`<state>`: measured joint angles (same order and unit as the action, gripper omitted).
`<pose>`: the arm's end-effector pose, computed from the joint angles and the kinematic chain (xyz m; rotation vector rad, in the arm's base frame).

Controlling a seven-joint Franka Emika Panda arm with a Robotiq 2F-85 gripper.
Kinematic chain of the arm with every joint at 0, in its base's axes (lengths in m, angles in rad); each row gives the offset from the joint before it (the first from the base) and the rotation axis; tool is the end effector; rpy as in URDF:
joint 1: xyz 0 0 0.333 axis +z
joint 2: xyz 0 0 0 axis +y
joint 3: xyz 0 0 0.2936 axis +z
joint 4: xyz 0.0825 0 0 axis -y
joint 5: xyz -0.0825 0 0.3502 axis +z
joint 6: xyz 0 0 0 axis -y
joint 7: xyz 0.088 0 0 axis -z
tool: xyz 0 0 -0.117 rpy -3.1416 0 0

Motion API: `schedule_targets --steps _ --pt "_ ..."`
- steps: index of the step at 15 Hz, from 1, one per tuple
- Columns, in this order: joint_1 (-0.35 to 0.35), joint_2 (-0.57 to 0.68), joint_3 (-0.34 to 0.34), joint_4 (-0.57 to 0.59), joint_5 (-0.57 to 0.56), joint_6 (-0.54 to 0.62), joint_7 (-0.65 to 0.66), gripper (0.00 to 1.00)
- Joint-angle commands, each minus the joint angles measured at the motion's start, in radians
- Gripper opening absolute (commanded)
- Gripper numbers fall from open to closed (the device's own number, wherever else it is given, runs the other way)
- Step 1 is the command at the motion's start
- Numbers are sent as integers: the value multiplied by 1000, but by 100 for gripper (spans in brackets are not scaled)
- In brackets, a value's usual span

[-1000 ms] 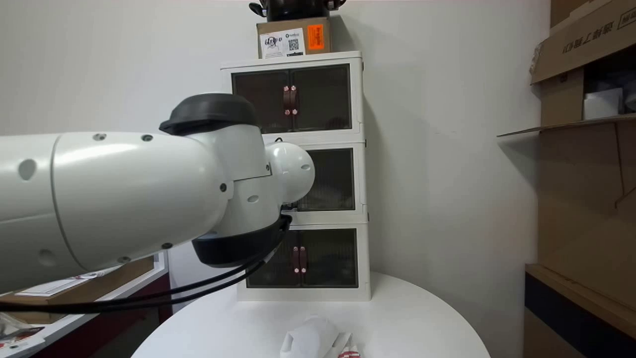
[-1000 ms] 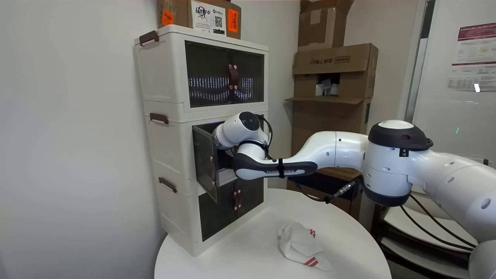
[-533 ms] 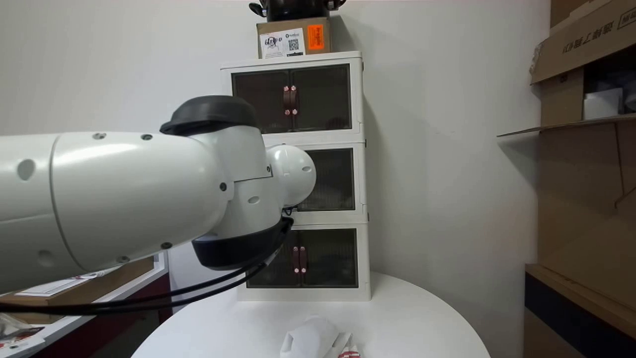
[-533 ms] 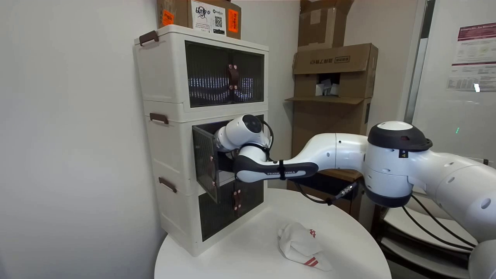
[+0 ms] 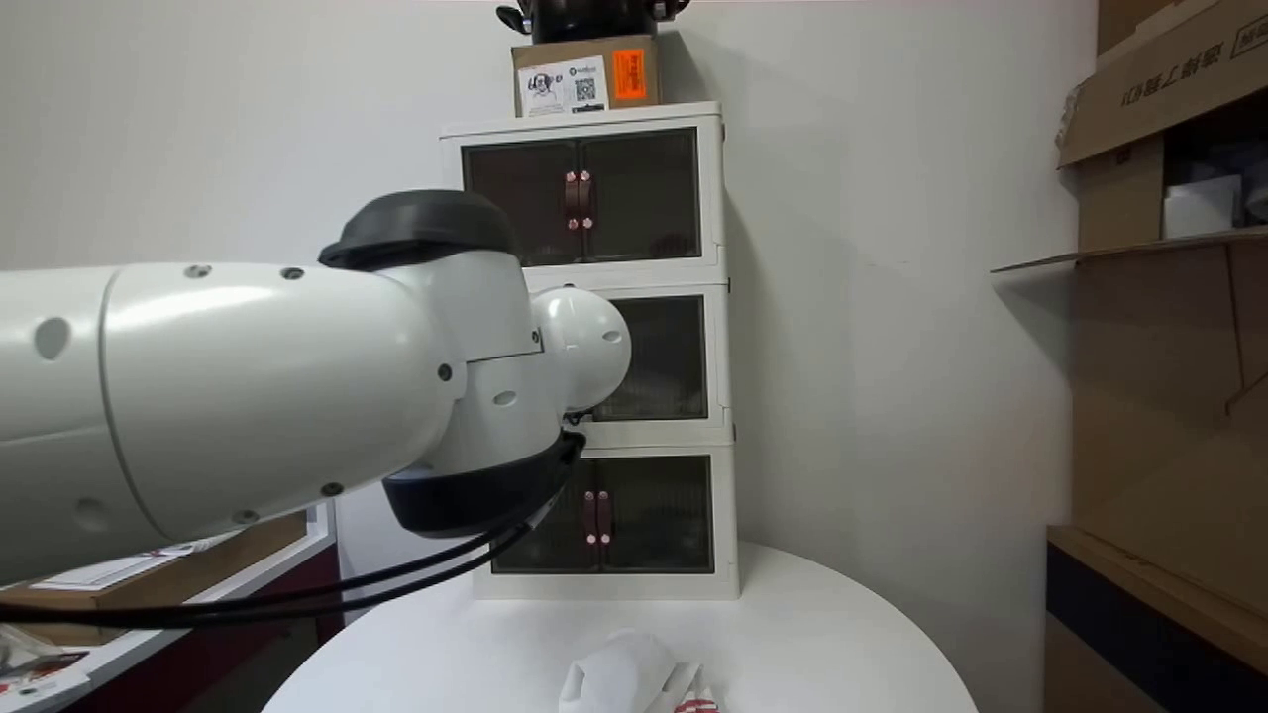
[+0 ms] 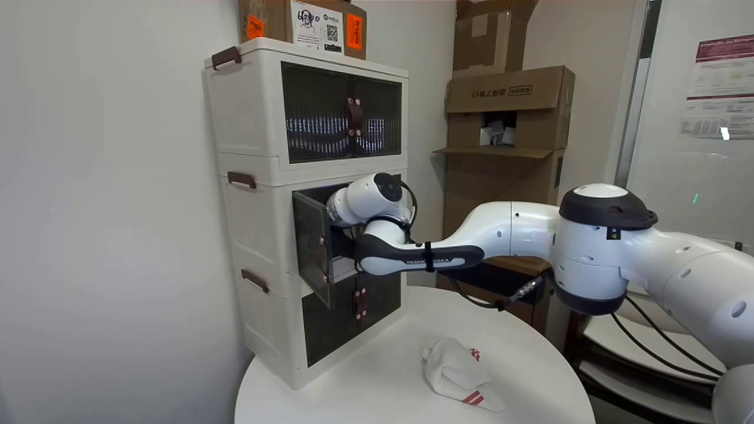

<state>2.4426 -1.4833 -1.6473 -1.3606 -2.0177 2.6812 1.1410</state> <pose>0.7112 0.1222 0.3558 -2.3109 0.1513 -1.3110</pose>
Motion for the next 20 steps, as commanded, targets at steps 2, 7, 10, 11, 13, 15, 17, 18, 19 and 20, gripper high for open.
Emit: schedule_targets --steps 2,7,10,11,13,15,17,18,19,20 --pt "-52 59 28 -41 -64 -93 154 0" --pt "-187 89 114 -202 -174 -280 314 0" --pt "-257 100 161 -303 -185 -366 359 0" --pt "-278 106 175 -331 -175 -389 356 0" --pt "-297 125 194 -372 -146 -448 331 0" --pt "-312 138 220 -411 -88 -509 286 0" --pt "-325 138 238 -449 -38 -551 271 0" --pt "-331 132 239 -470 -18 -564 278 0" --pt "-341 111 245 -507 13 -549 285 0" --pt "-355 96 249 -548 43 -533 289 0"
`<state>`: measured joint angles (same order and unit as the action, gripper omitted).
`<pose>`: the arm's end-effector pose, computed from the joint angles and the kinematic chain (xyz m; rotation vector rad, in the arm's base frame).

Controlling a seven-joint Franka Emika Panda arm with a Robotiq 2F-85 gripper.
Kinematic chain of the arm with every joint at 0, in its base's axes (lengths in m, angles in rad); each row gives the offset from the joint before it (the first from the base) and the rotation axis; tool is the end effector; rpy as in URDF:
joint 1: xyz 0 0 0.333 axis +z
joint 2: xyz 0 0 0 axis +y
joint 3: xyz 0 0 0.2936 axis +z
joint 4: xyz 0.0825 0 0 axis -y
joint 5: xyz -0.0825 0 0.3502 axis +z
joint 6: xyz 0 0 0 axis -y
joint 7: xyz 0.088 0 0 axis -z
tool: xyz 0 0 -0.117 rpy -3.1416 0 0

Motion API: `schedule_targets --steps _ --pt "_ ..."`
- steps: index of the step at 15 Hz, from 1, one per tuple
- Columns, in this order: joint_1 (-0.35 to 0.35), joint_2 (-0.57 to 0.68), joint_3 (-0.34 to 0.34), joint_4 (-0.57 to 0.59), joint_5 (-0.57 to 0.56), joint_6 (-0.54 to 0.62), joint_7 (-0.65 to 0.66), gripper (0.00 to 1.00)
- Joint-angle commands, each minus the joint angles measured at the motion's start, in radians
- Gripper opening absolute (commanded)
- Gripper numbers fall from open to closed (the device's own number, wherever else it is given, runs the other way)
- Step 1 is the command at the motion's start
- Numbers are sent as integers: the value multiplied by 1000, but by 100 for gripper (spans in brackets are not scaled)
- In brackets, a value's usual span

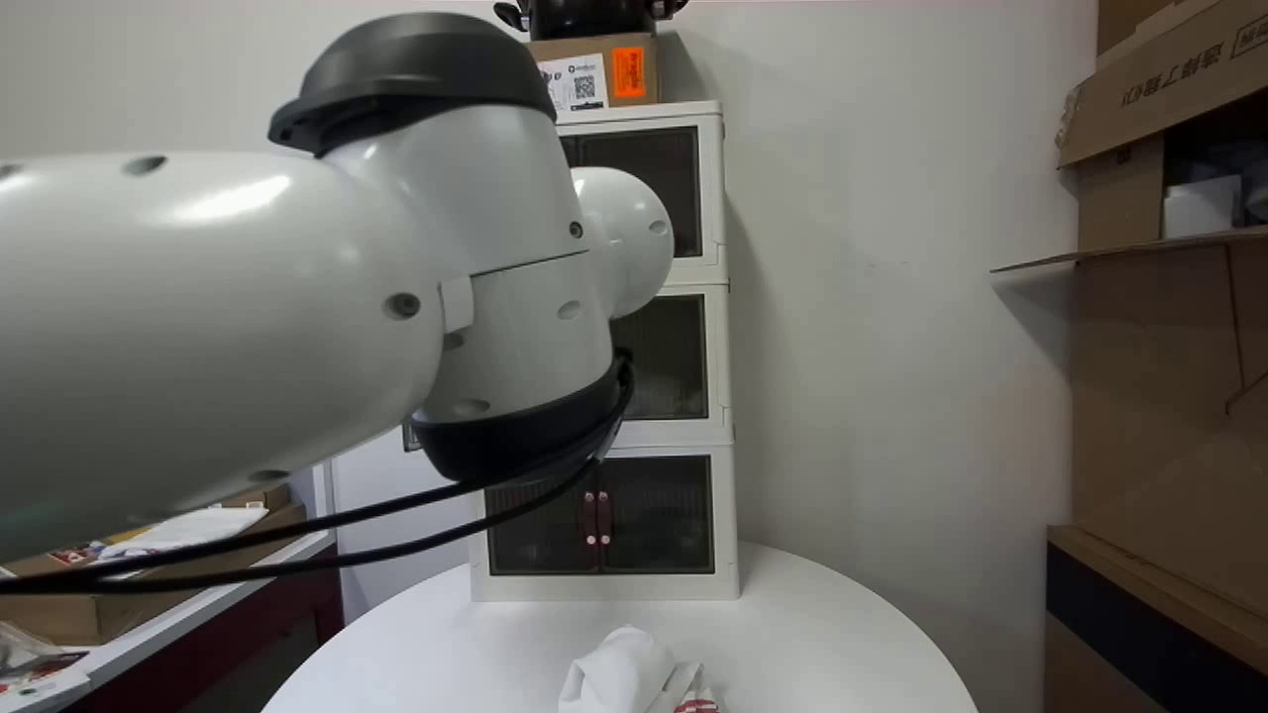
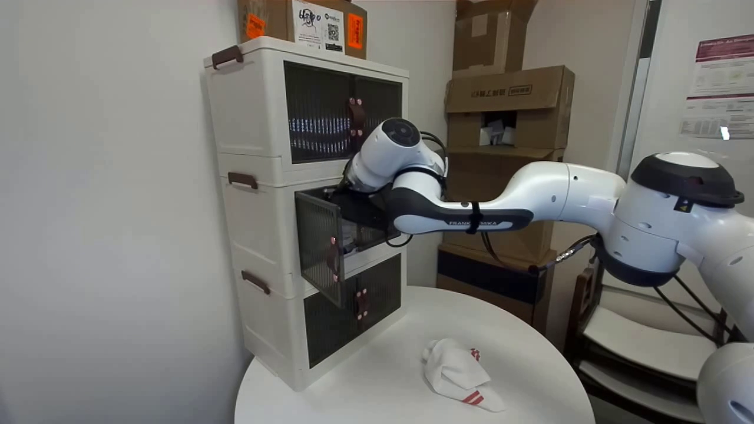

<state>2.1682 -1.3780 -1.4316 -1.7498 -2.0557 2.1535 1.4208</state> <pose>0.6485 0.0813 0.4293 -2.5162 0.5565 -1.2702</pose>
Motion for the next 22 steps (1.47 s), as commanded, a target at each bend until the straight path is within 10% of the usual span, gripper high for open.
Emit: schedule_targets --steps 1,9,22 --pt "-92 -22 32 -196 123 1 11 0" --pt "-237 91 38 -367 240 -52 85 0" --pt "-638 435 521 -451 267 -101 98 0"
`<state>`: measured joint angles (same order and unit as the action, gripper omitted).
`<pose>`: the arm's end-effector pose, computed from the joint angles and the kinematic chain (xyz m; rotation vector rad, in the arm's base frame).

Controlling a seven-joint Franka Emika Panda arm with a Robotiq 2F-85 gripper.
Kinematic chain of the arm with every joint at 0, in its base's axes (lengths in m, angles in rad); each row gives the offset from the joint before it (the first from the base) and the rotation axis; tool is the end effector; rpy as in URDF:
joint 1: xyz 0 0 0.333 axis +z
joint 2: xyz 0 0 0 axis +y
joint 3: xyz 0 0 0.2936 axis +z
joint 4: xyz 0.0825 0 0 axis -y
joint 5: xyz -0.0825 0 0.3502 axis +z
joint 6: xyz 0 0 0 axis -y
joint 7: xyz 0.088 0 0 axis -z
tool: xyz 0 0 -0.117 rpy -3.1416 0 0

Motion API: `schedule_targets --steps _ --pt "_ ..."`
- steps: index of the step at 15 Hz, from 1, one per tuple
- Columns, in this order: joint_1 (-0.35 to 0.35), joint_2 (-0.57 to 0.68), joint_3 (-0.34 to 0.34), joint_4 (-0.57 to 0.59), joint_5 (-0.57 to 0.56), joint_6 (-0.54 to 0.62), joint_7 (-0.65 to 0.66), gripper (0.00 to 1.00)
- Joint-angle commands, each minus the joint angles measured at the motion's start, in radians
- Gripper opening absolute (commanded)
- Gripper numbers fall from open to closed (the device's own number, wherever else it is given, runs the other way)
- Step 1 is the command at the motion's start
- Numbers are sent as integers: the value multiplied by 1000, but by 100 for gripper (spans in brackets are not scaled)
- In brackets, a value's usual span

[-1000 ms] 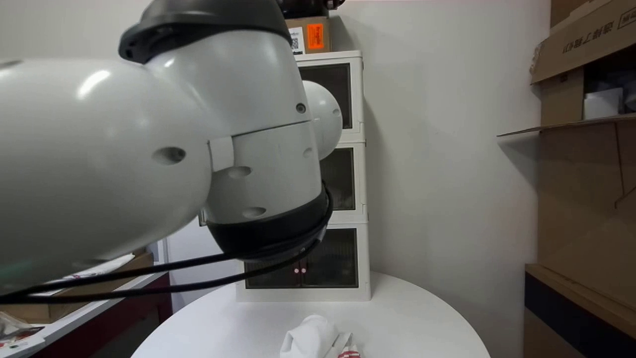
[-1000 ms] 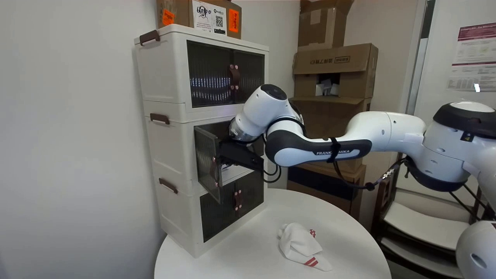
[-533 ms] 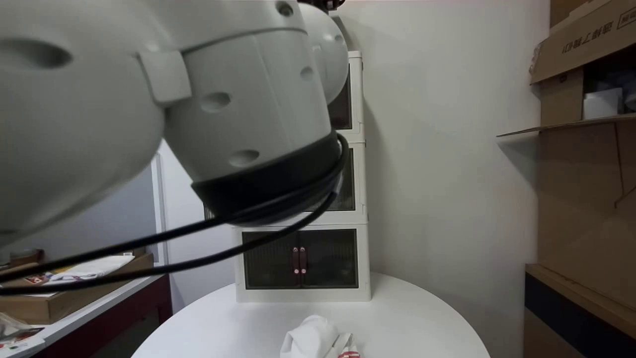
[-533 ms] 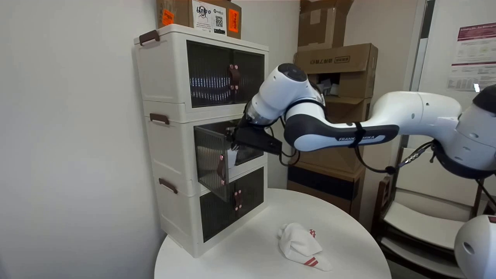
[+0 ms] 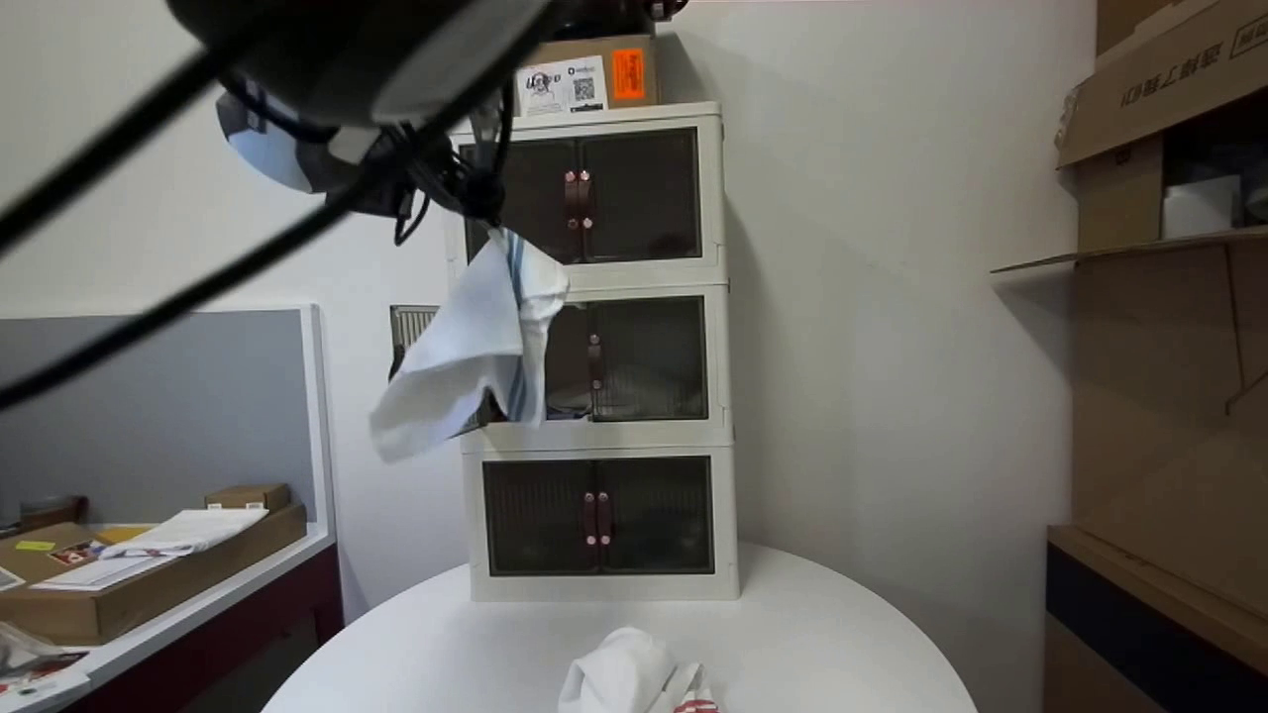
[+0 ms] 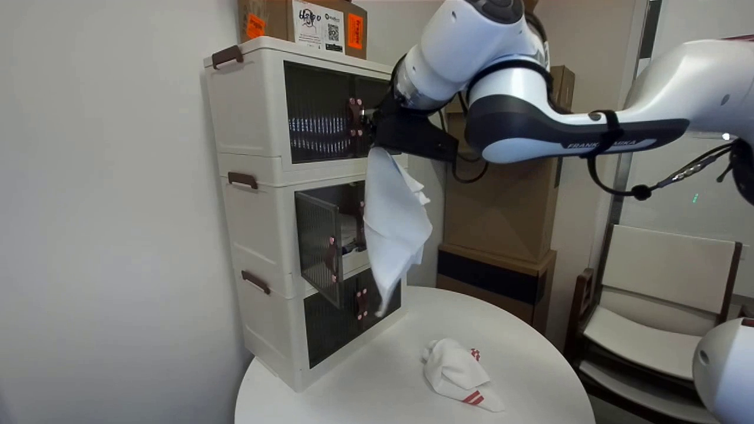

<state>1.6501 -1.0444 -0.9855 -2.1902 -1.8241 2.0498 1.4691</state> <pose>0.4727 0.0787 0.5902 -2.5277 0.4475 -1.6299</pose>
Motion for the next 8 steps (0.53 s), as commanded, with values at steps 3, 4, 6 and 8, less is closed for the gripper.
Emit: schedule_targets --steps 3,4,6,8 --pt "-280 143 122 -52 82 25 93 0" --pt "-339 159 130 -75 95 29 117 0" --pt "-449 175 131 -130 125 64 171 0" --pt "-553 200 122 -186 159 114 217 0"
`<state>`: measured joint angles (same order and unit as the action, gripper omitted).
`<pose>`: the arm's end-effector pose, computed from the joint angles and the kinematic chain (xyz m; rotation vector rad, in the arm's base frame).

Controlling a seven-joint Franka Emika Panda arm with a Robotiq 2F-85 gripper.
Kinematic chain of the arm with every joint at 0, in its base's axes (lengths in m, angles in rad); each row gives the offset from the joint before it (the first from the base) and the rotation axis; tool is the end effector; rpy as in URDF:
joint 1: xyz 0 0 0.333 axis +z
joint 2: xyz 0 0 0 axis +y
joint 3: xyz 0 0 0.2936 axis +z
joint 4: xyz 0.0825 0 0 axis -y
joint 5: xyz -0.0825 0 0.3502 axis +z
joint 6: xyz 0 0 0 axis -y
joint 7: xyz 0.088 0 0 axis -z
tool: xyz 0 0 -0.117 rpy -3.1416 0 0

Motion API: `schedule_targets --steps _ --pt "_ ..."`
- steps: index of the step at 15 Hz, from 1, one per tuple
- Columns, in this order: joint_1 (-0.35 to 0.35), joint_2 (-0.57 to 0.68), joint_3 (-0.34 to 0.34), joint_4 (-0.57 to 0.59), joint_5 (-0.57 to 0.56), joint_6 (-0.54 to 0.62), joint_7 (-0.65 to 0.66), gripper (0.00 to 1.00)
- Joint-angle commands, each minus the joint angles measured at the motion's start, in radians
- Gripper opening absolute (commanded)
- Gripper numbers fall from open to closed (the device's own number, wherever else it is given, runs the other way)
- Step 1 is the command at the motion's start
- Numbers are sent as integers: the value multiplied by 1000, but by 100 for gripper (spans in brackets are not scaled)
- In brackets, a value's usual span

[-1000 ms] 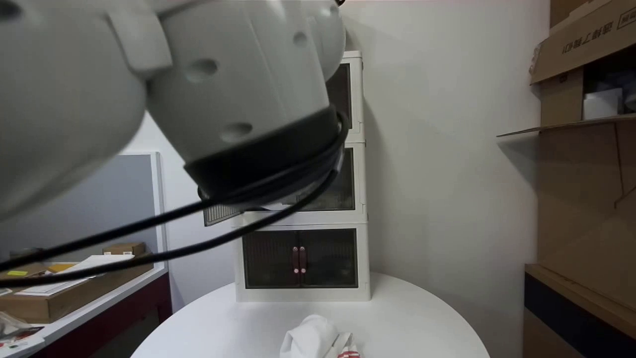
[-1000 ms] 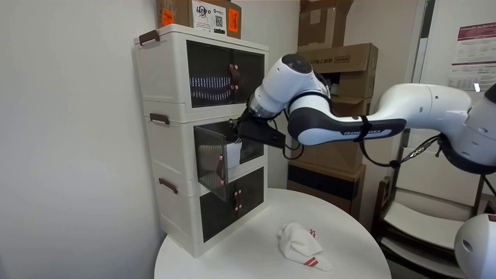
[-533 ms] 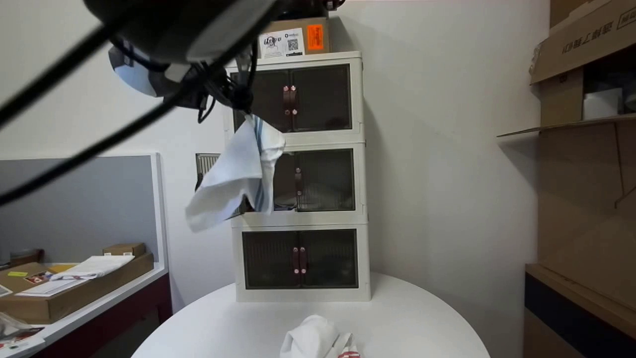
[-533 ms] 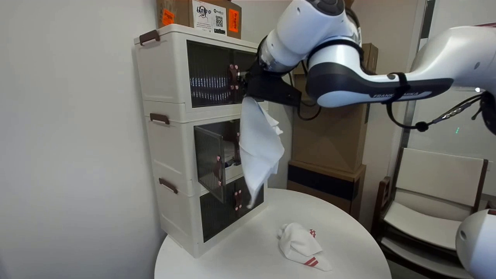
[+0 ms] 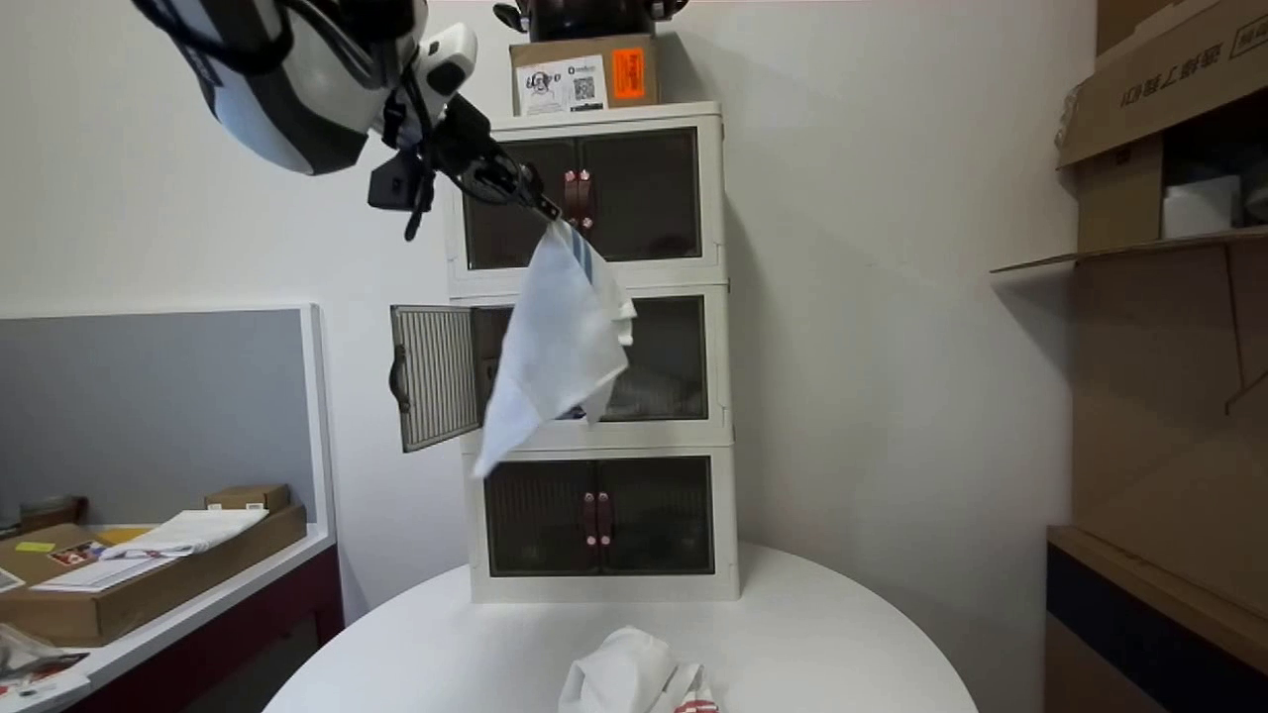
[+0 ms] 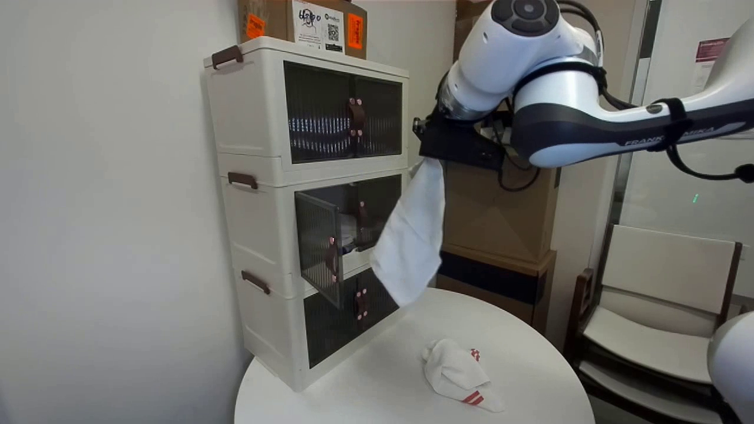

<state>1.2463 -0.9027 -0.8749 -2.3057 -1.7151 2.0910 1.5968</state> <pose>0.4467 0.0020 0.5740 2.4887 -0.8005 1.6300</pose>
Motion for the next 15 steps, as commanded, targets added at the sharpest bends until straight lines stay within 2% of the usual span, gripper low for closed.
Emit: schedule_targets --steps 1,5,10,13,14,15 --pt "-200 72 6 -98 63 104 113 0" --pt "-395 167 11 -177 105 231 188 0" --pt "-569 353 21 -200 185 445 221 0" --pt "-667 506 40 -193 299 603 180 0" --pt "-533 468 -73 -190 304 545 155 26" --pt "-532 513 -86 -188 356 573 124 27"
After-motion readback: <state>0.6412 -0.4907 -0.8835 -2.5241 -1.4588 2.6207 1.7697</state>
